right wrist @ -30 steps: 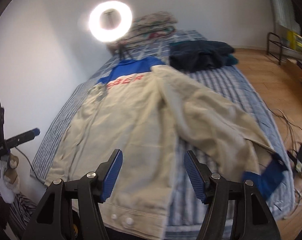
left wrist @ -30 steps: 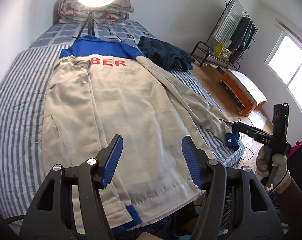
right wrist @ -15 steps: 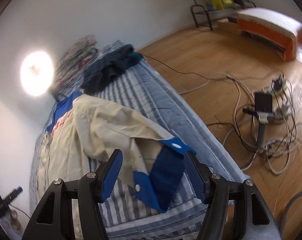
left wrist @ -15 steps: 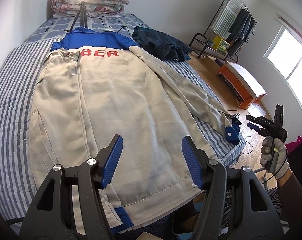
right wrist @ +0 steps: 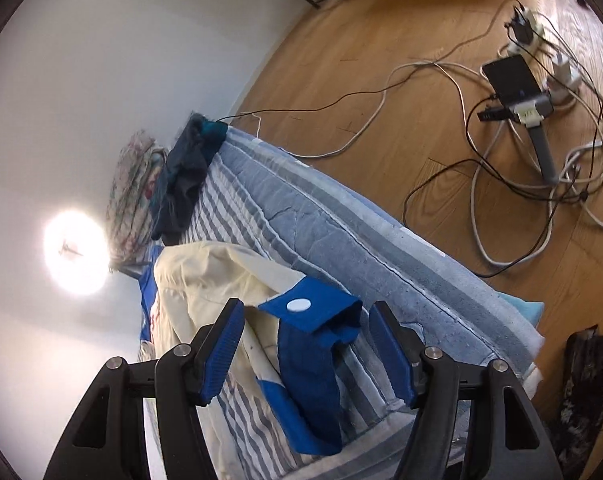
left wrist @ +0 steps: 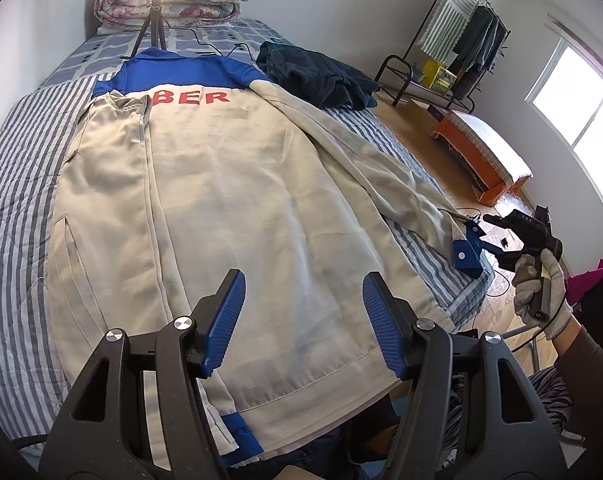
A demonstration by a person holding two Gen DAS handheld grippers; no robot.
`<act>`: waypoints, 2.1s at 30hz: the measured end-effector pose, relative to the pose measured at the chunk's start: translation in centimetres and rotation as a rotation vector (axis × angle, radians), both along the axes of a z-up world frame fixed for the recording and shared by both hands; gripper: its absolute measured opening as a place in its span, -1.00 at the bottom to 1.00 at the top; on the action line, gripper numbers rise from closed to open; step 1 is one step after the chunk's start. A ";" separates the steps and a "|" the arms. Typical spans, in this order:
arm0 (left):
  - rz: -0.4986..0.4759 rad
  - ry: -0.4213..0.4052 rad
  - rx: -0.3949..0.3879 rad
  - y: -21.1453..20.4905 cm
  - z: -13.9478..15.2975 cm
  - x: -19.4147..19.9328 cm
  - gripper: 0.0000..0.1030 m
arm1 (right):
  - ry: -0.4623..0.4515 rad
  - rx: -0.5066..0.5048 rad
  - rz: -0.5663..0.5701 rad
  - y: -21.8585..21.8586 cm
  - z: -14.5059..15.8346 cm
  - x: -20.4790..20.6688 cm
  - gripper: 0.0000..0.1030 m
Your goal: Fold large clothes
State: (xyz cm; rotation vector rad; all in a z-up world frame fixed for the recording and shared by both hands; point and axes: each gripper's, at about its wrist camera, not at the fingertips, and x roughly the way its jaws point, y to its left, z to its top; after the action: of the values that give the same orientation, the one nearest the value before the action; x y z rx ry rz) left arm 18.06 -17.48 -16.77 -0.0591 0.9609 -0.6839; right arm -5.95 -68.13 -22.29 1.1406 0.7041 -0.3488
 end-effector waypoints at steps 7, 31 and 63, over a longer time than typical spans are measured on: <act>-0.003 0.002 0.007 0.0 -0.3 0.0 0.22 | 0.017 0.087 -0.032 -0.6 -1.7 1.0 0.12; 0.033 0.014 -0.012 1.8 -0.6 0.2 0.22 | -0.104 -0.606 0.560 20.4 10.7 5.0 -0.91; 0.063 0.327 -0.052 -0.8 -8.5 2.1 0.22 | -0.140 -0.571 1.250 35.0 5.4 2.6 -0.38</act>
State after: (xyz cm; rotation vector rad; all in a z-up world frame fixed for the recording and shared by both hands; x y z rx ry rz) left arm 20.18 -18.30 -25.31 -0.2518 1.2489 -0.6527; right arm -3.30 -33.15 -16.93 0.0542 0.9733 0.5658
